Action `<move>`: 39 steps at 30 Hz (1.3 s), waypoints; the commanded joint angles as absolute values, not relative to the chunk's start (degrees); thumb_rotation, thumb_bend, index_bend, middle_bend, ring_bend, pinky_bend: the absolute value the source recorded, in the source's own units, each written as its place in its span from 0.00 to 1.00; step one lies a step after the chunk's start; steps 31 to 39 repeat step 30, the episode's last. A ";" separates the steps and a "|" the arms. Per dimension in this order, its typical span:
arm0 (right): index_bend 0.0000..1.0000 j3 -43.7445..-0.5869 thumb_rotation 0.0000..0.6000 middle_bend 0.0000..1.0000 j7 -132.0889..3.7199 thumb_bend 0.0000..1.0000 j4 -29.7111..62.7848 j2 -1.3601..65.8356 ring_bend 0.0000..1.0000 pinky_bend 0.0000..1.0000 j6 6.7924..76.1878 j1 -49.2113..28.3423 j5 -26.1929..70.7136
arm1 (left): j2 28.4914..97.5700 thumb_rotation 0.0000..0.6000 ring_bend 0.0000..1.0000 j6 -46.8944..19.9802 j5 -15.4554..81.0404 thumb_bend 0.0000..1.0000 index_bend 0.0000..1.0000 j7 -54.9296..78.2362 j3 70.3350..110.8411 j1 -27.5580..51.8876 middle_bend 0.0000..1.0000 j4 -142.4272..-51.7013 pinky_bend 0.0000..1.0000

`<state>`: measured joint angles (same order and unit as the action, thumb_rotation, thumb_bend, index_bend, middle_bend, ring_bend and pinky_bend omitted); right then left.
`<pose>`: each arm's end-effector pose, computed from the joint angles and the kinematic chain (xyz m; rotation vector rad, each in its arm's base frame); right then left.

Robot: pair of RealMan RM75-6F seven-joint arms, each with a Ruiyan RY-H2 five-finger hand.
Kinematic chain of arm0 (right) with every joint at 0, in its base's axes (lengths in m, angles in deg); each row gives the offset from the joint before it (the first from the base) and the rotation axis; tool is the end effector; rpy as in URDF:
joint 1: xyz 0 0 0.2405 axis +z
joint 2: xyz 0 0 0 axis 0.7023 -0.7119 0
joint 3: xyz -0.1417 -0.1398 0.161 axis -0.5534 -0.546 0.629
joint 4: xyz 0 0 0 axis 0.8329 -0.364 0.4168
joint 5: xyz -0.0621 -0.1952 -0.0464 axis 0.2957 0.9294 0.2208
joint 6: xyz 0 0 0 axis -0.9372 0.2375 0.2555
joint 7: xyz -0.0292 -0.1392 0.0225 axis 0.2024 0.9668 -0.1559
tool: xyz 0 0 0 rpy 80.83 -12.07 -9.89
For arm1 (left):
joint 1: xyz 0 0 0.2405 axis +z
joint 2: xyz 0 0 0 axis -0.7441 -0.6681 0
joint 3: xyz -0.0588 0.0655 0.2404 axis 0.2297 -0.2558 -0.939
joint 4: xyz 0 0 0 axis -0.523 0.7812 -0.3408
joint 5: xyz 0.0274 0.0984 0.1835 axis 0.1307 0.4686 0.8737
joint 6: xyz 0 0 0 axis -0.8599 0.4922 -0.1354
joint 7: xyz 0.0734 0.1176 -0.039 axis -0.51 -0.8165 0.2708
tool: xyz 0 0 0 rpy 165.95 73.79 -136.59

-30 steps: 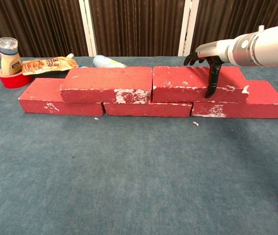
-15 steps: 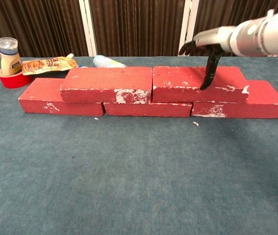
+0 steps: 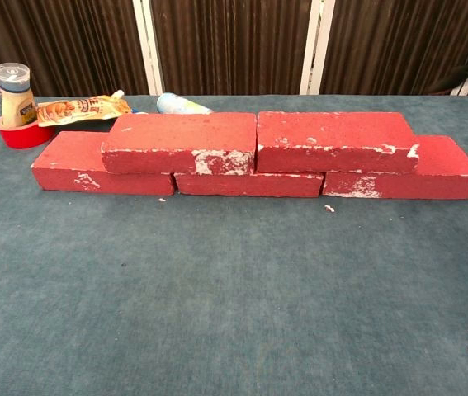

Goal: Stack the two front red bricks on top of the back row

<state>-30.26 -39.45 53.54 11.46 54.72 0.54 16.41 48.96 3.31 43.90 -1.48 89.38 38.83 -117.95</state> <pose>-0.1405 -0.3215 0.1305 1.6337 -0.7673 0.9557 -0.3129 0.2162 0.1402 -1.2875 -0.8959 -0.7492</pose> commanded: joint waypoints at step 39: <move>0.16 -37.90 1.00 0.13 -55.01 0.00 34.72 21.06 0.06 0.00 71.46 -34.23 44.12 | 49.53 1.00 0.00 4.75 50.35 0.26 0.00 1.32 87.67 38.82 0.00 -116.70 0.00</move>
